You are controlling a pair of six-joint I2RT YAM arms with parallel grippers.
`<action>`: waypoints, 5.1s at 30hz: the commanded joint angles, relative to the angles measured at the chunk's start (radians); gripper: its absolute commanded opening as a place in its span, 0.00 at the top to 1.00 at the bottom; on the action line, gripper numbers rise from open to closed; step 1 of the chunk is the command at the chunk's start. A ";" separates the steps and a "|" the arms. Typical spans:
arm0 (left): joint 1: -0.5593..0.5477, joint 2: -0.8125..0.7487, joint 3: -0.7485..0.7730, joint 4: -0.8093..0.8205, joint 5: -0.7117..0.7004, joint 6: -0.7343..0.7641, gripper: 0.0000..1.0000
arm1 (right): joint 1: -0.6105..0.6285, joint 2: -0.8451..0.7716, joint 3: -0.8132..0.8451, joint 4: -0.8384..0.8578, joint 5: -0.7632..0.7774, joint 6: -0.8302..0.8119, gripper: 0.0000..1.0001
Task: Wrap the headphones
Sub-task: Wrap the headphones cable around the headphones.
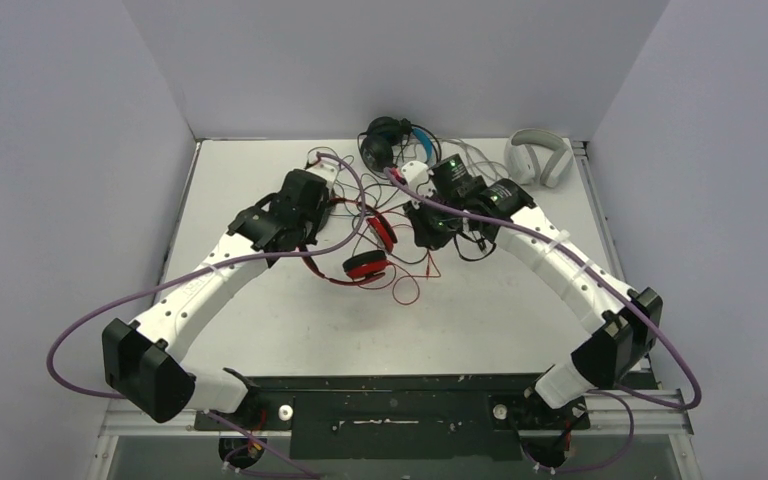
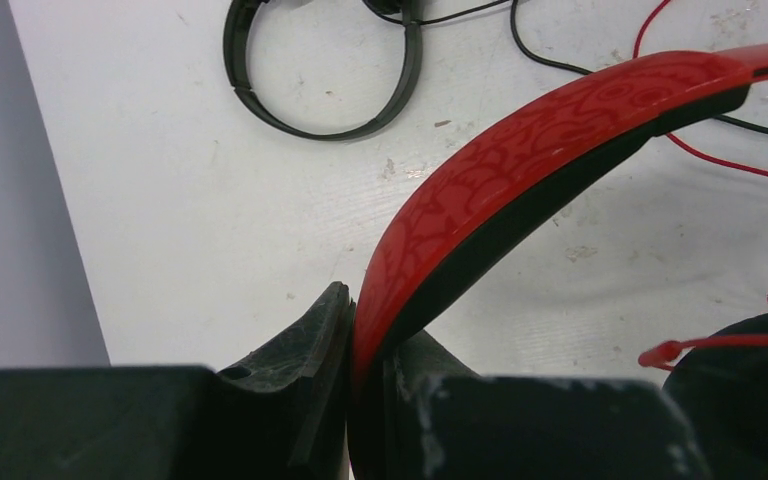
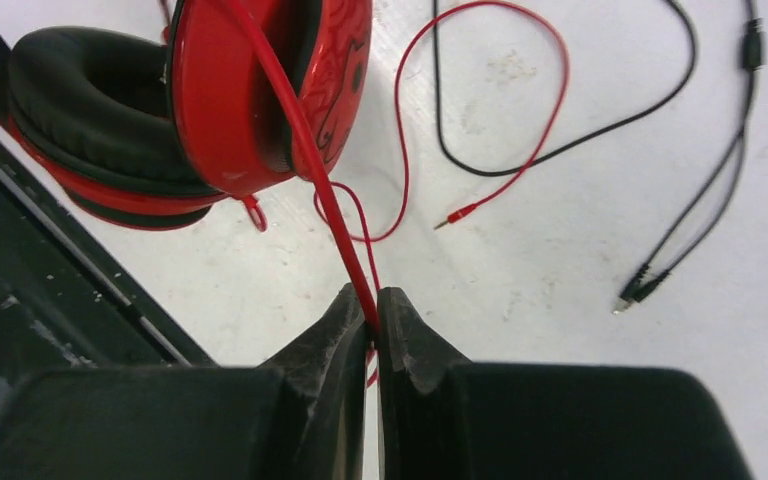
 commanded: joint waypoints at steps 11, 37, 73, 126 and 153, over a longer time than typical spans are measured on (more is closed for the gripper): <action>-0.001 -0.033 0.067 -0.041 0.373 -0.009 1.00 | -0.035 -0.179 -0.147 0.561 0.204 -0.073 0.99; -0.012 -0.133 0.201 0.169 0.837 -0.352 1.00 | -0.233 -0.039 -0.582 1.183 -0.379 0.318 0.97; 0.071 -0.079 0.325 0.194 0.090 -0.426 1.00 | 0.185 -0.074 -0.988 2.465 -0.729 0.967 0.82; -0.048 -0.019 0.257 -0.260 0.619 -0.014 1.00 | -0.245 -0.156 -0.522 1.136 -0.559 0.218 0.87; -0.010 0.101 0.543 -0.263 0.826 -0.365 1.00 | -0.242 0.015 -0.859 2.189 -0.694 0.585 0.66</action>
